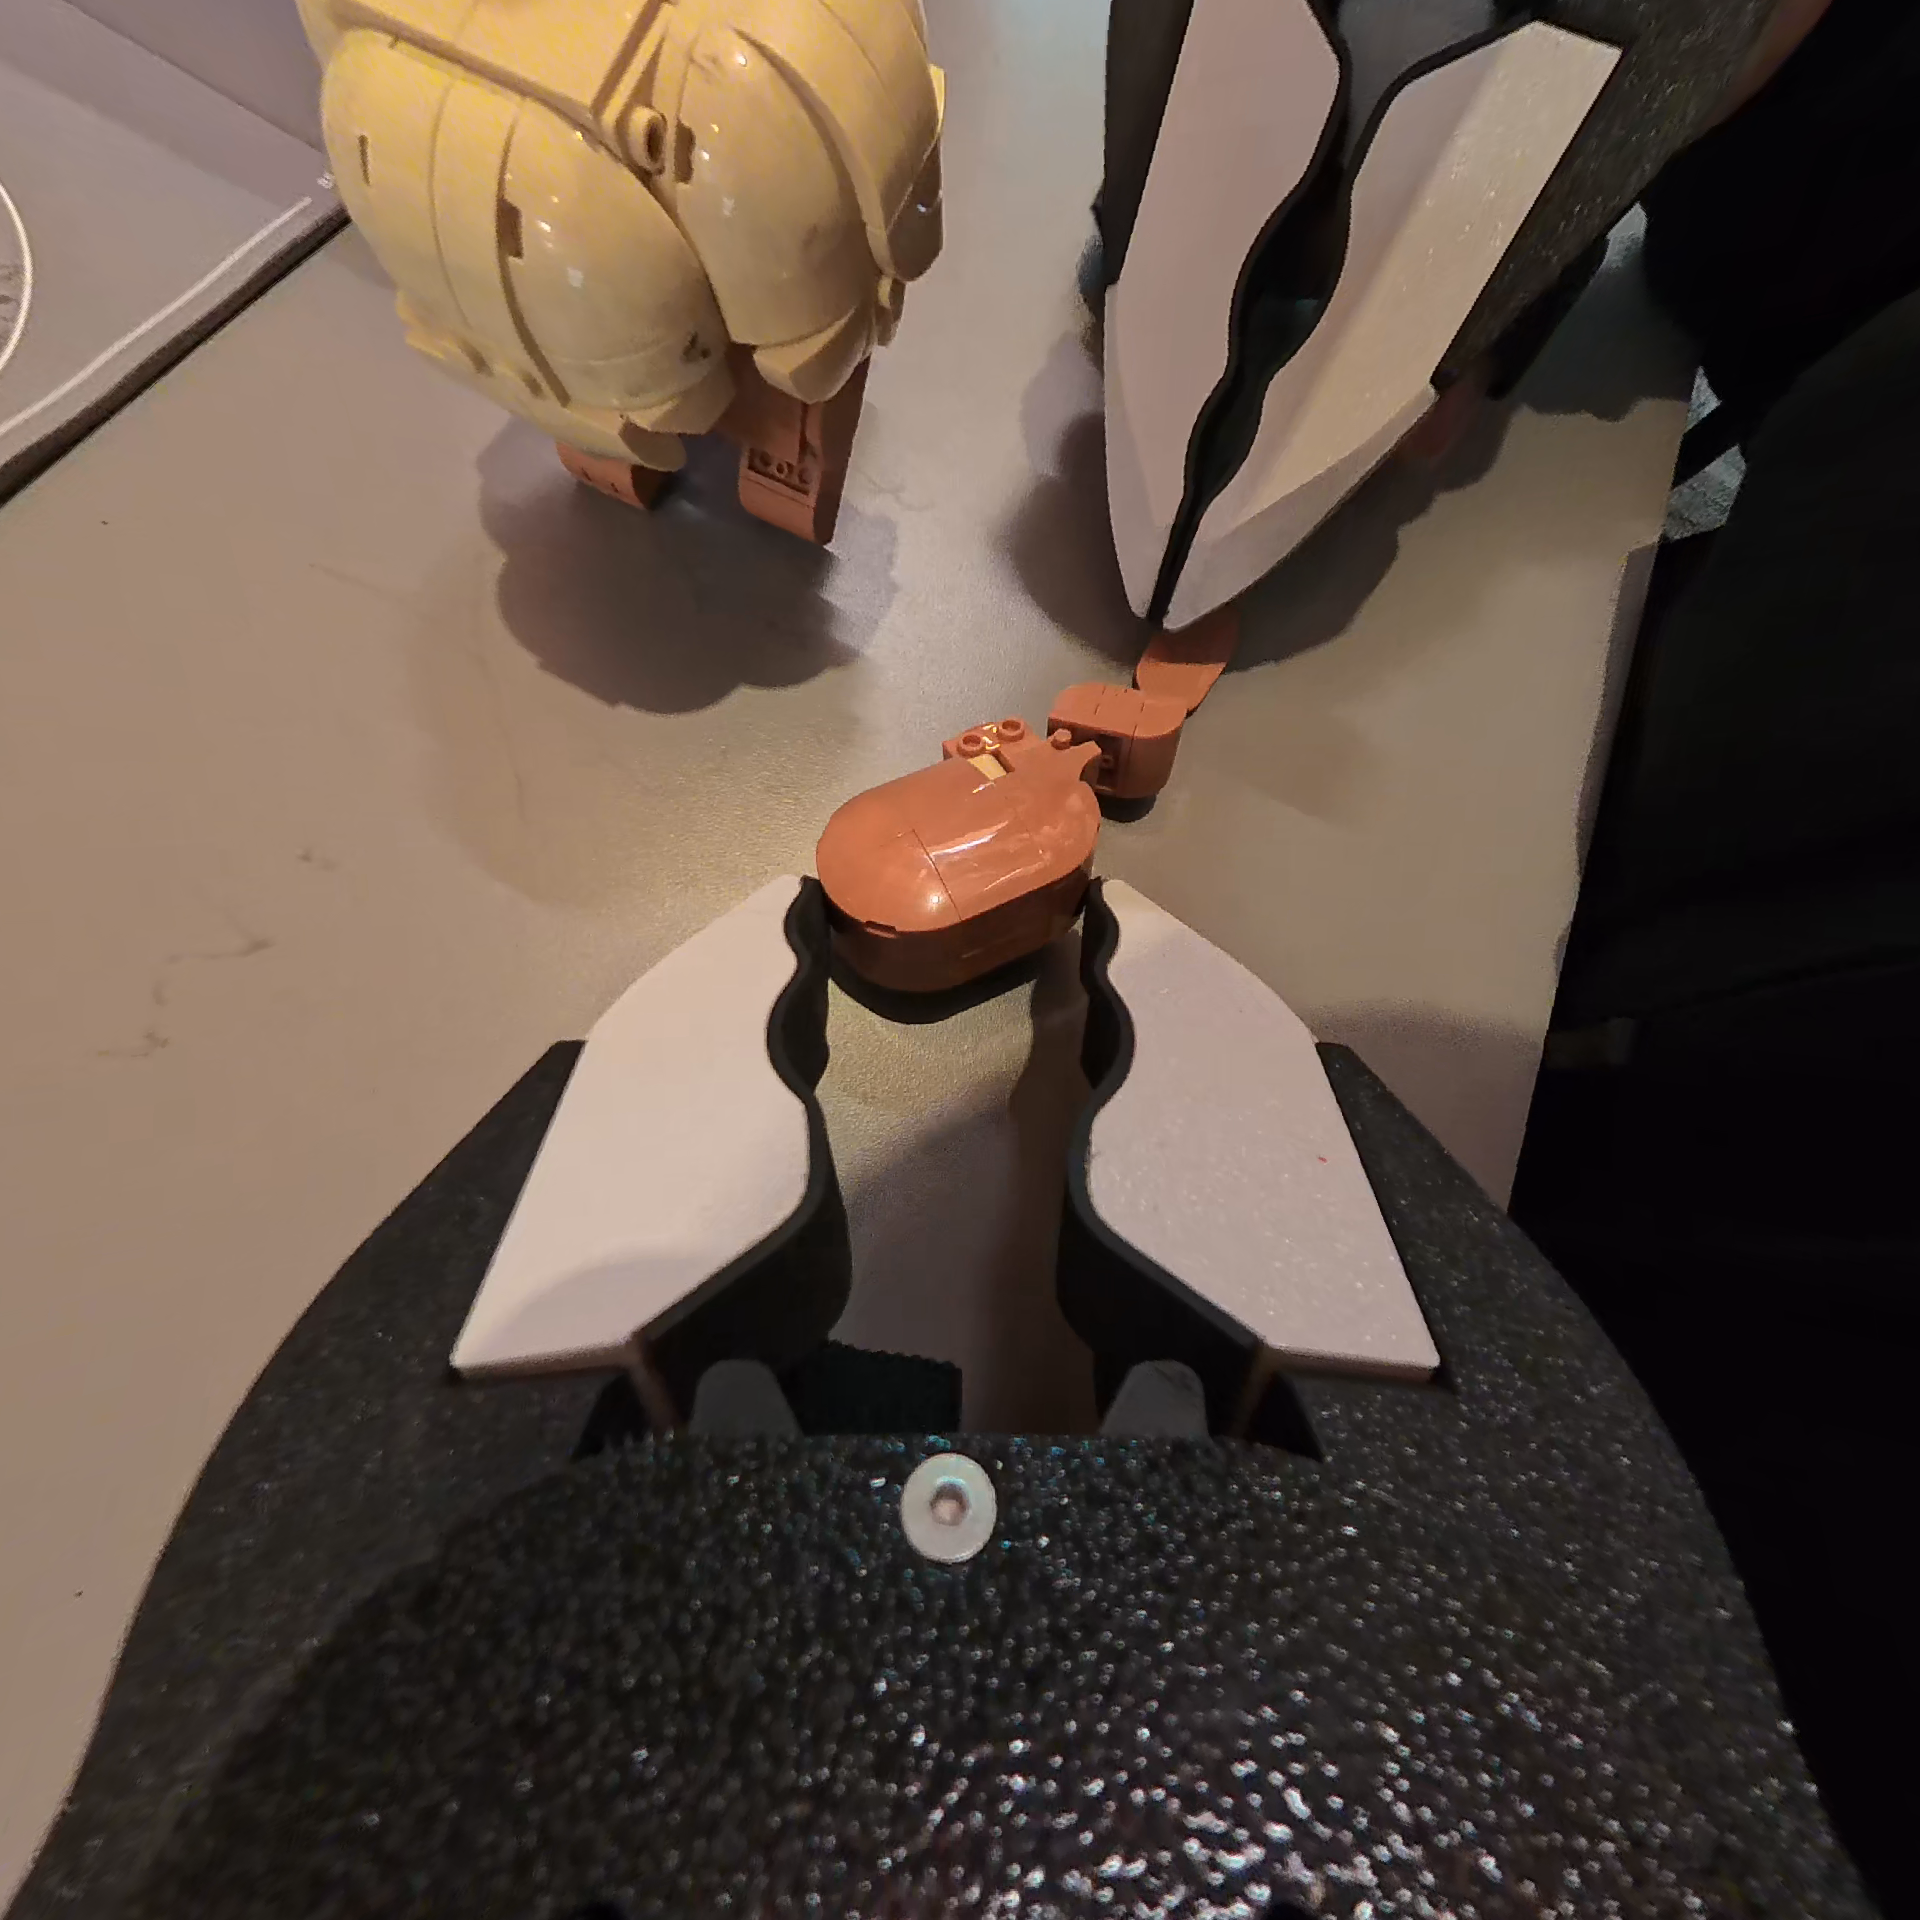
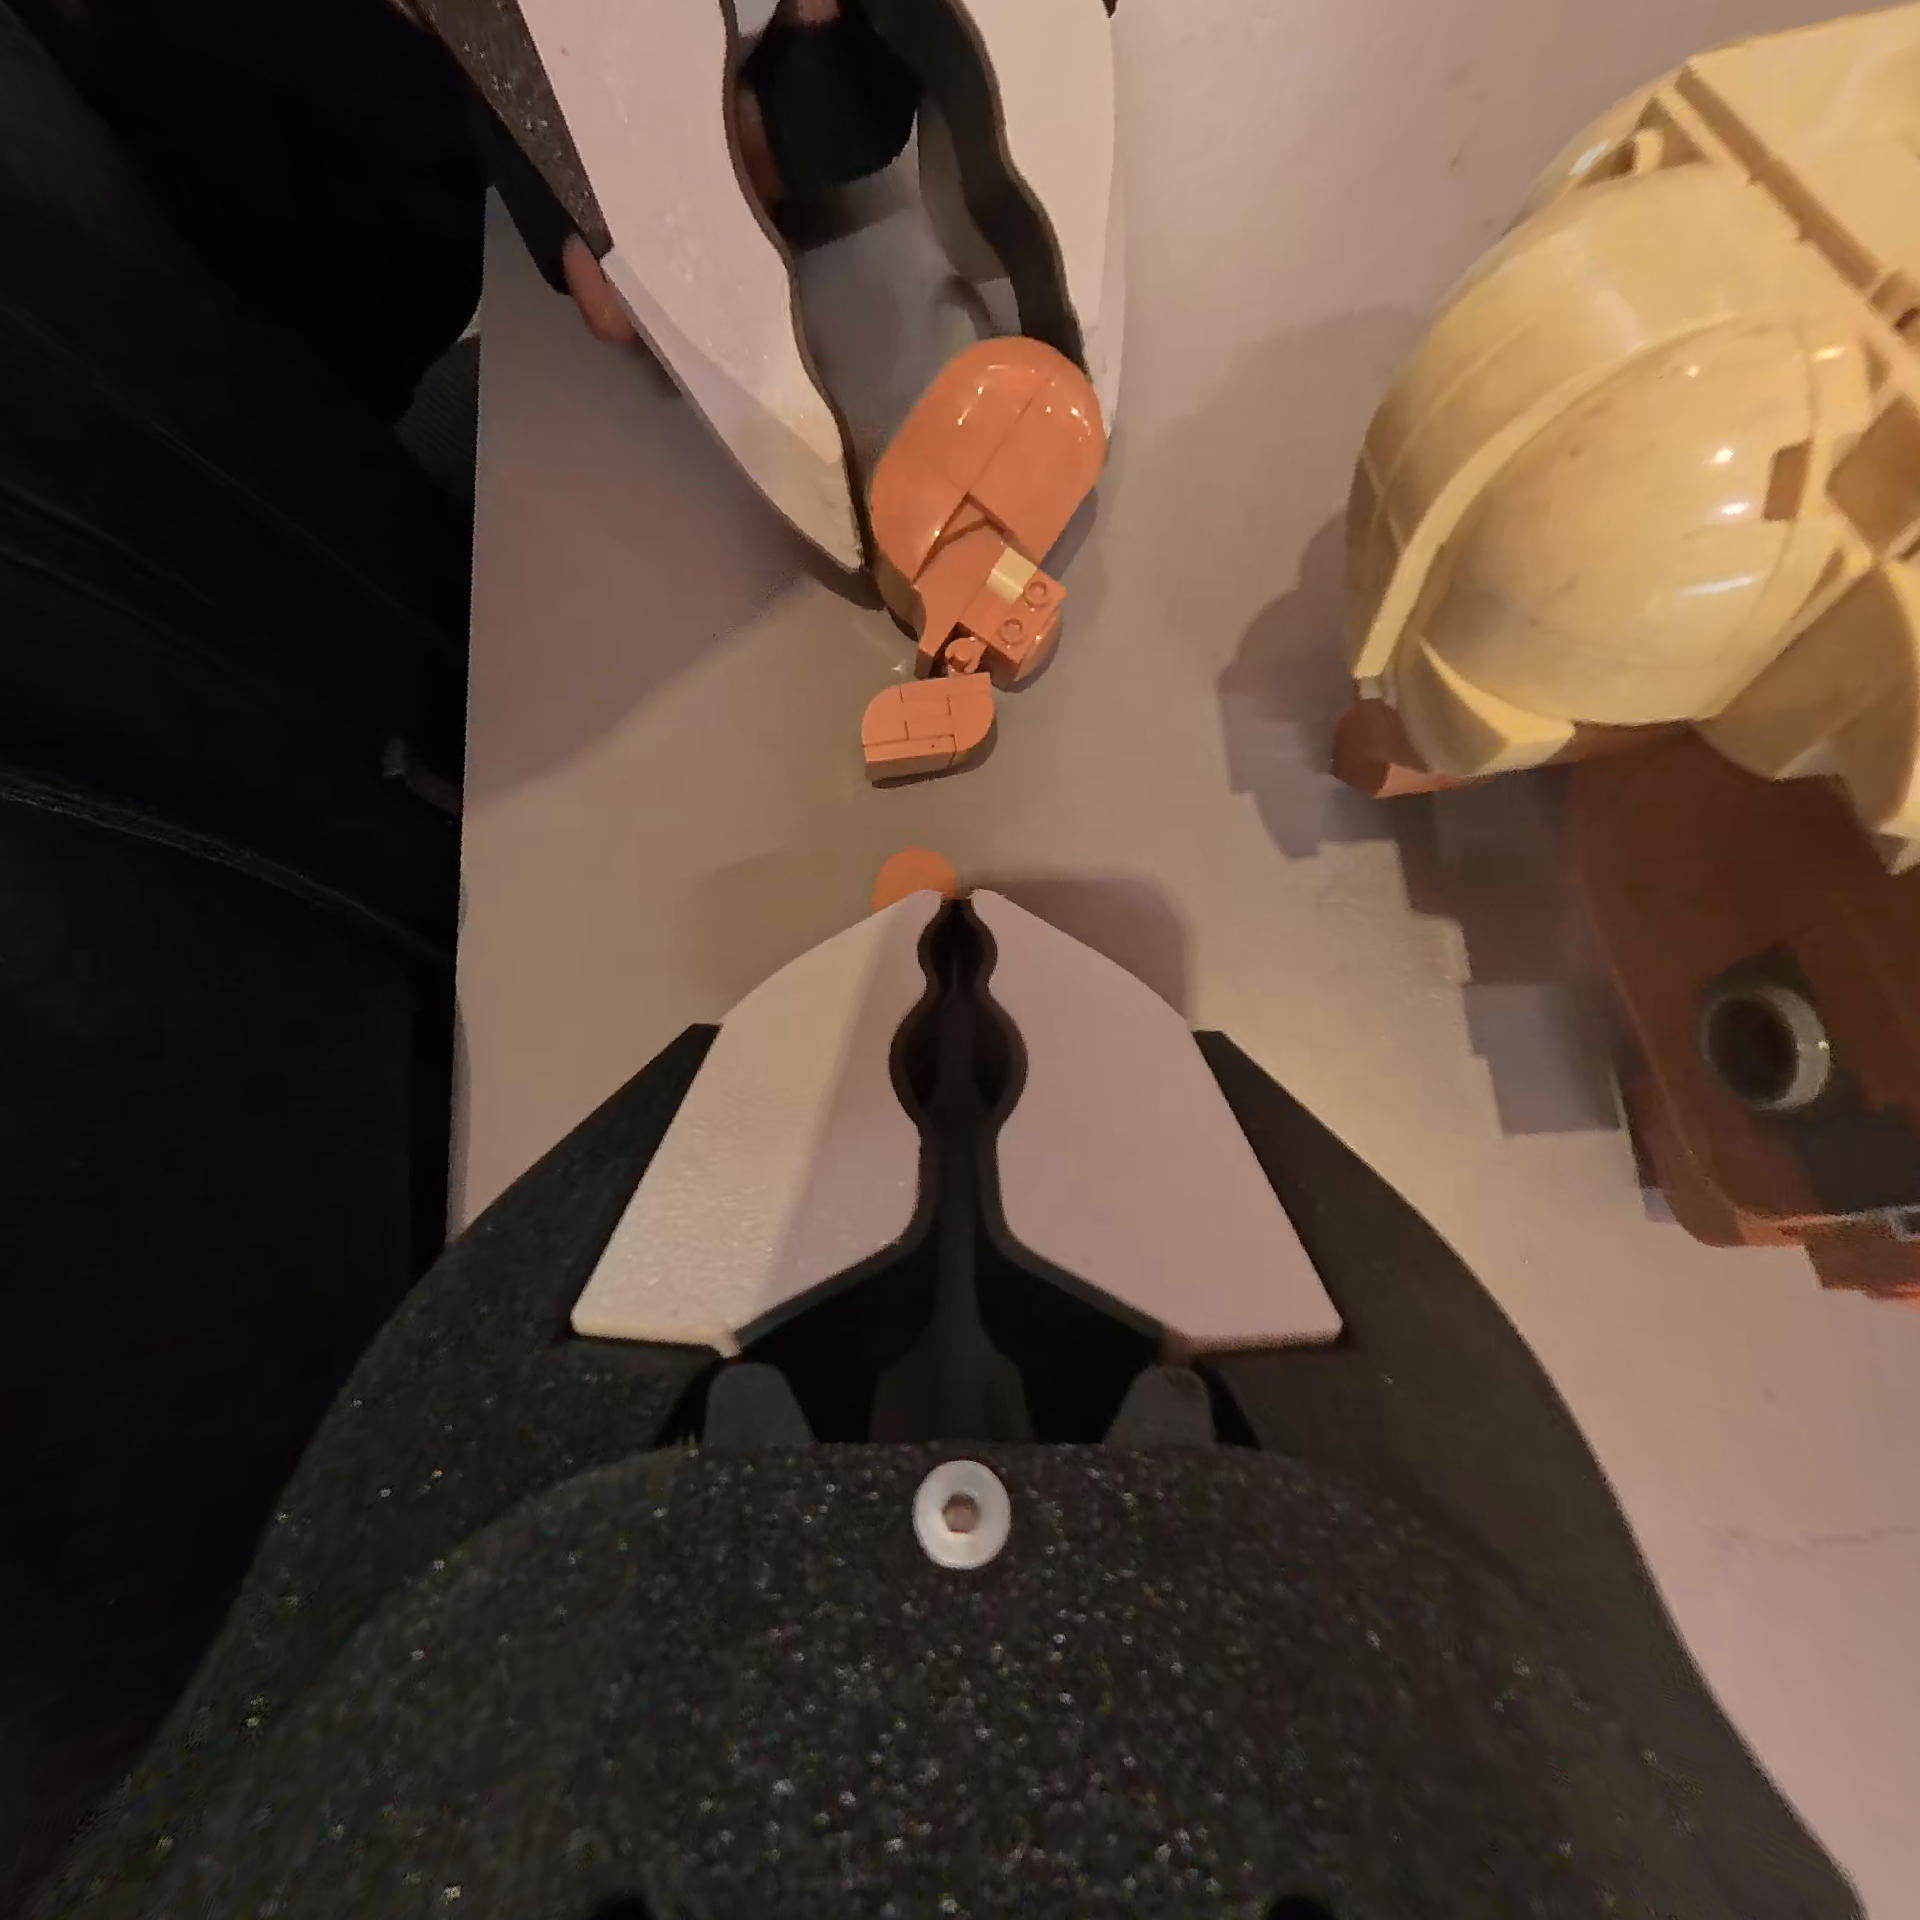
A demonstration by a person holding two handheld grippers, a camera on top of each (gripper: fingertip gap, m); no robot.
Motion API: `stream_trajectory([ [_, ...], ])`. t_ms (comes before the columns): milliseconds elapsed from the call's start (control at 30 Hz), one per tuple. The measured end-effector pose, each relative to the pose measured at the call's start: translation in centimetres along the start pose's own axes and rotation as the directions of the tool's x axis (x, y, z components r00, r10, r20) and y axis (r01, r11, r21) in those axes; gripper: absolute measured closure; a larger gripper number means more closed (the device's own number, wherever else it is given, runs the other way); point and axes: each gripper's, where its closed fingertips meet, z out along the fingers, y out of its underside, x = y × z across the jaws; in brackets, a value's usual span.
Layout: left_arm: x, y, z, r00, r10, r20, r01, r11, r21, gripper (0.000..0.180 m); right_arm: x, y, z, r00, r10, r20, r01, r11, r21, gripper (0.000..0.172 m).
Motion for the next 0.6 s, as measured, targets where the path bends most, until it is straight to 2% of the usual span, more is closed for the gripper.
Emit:
stream_trajectory([
  [267,0.2,0.1,0.0,1.000,0.013,-0.004,-0.013,1.000,-0.002,0.134,-1.0,0.3,-0.5,1.000,-0.004,0.011,0.004,1.000,-0.008,0.171],
  [600,0.3,-0.1,-0.1,1.000,0.020,-0.004,-0.020,1.000,0.013,0.134,-1.0,0.4,-0.1,0.995,-0.047,-0.087,0.040,0.996,-0.084,0.149],
])
